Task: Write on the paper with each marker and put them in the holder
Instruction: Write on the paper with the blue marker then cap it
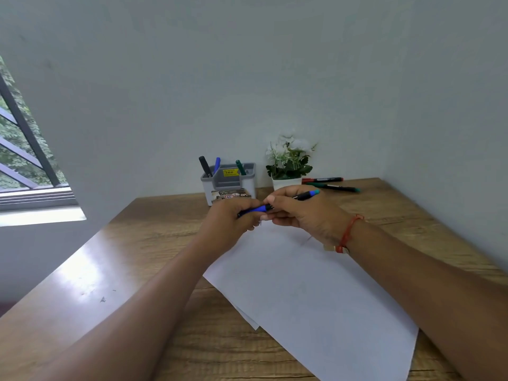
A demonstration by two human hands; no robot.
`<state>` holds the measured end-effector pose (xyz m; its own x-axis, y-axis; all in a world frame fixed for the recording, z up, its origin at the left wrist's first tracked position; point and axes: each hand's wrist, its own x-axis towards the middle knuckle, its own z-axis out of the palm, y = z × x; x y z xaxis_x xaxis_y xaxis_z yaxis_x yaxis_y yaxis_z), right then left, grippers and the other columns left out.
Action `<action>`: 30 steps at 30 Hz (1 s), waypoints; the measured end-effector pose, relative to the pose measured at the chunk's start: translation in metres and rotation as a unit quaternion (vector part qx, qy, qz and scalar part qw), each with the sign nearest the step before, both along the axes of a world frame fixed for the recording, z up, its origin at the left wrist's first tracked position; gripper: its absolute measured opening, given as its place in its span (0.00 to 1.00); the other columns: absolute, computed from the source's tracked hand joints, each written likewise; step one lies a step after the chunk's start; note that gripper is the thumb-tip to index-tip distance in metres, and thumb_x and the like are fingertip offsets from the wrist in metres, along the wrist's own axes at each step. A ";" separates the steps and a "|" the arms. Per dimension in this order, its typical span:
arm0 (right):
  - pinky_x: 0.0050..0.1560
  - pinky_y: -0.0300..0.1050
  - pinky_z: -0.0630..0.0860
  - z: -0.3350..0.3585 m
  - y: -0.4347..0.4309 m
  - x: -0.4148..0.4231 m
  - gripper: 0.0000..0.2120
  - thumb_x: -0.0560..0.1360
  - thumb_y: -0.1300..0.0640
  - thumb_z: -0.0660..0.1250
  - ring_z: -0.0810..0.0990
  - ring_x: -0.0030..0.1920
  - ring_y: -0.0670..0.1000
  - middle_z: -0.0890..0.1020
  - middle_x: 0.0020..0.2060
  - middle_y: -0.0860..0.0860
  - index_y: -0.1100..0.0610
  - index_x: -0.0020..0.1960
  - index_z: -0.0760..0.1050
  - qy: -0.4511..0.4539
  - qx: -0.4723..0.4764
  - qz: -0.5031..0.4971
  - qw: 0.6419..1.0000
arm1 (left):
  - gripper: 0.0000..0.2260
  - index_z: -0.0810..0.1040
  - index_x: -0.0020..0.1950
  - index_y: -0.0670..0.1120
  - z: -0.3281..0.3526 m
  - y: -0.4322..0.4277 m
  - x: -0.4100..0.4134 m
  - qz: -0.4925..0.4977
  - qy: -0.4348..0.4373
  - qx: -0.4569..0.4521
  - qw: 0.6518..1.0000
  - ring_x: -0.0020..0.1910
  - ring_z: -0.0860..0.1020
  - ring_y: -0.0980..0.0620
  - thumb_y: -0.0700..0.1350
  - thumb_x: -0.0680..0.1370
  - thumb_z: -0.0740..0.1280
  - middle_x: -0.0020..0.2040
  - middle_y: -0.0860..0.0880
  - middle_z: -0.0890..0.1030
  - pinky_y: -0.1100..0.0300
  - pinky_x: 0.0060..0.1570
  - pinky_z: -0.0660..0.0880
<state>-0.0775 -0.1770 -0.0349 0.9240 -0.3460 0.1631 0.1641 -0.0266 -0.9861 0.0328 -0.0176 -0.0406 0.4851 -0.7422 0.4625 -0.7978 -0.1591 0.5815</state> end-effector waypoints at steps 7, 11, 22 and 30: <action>0.50 0.44 0.84 0.000 0.000 -0.001 0.10 0.82 0.61 0.65 0.87 0.52 0.60 0.87 0.50 0.63 0.64 0.57 0.83 0.002 0.034 0.021 0.999 | 0.10 0.84 0.58 0.46 0.002 0.003 0.004 -0.017 0.054 -0.011 0.998 0.34 0.78 0.60 0.39 0.79 0.69 0.40 0.47 0.84 0.63 0.43 0.78; 0.49 0.45 0.84 0.002 0.003 -0.003 0.11 0.83 0.61 0.62 0.87 0.52 0.59 0.87 0.50 0.62 0.62 0.55 0.83 -0.004 0.049 0.034 0.998 | 0.10 0.83 0.58 0.47 0.002 0.004 0.008 -0.025 0.095 -0.017 0.995 0.37 0.79 0.56 0.37 0.79 0.68 0.41 0.46 0.84 0.56 0.47 0.80; 0.51 0.48 0.83 0.008 -0.013 -0.006 0.22 0.85 0.48 0.55 0.87 0.54 0.59 0.86 0.51 0.63 0.61 0.55 0.82 0.032 0.110 -0.009 0.993 | 0.09 0.80 0.61 0.52 -0.002 0.007 0.021 0.024 0.025 0.008 0.999 0.44 0.81 0.55 0.47 0.82 0.64 0.45 0.53 0.82 0.64 0.45 0.77; 0.43 0.46 0.85 -0.004 -0.013 0.001 0.28 0.77 0.36 0.64 0.88 0.40 0.52 0.88 0.41 0.59 0.61 0.49 0.83 0.087 0.028 -0.113 0.989 | 0.07 0.76 0.50 0.52 -0.015 0.001 0.035 0.083 -0.021 0.109 0.990 0.44 0.74 0.54 0.41 0.81 0.61 0.46 0.54 0.77 0.62 0.41 0.69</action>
<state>-0.0760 -0.1898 -0.0384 0.8342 -0.5513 -0.0167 -0.0118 0.0125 -0.9999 0.0673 -0.0169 -0.0554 0.5921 -0.7382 0.3233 -0.7732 -0.4074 0.4859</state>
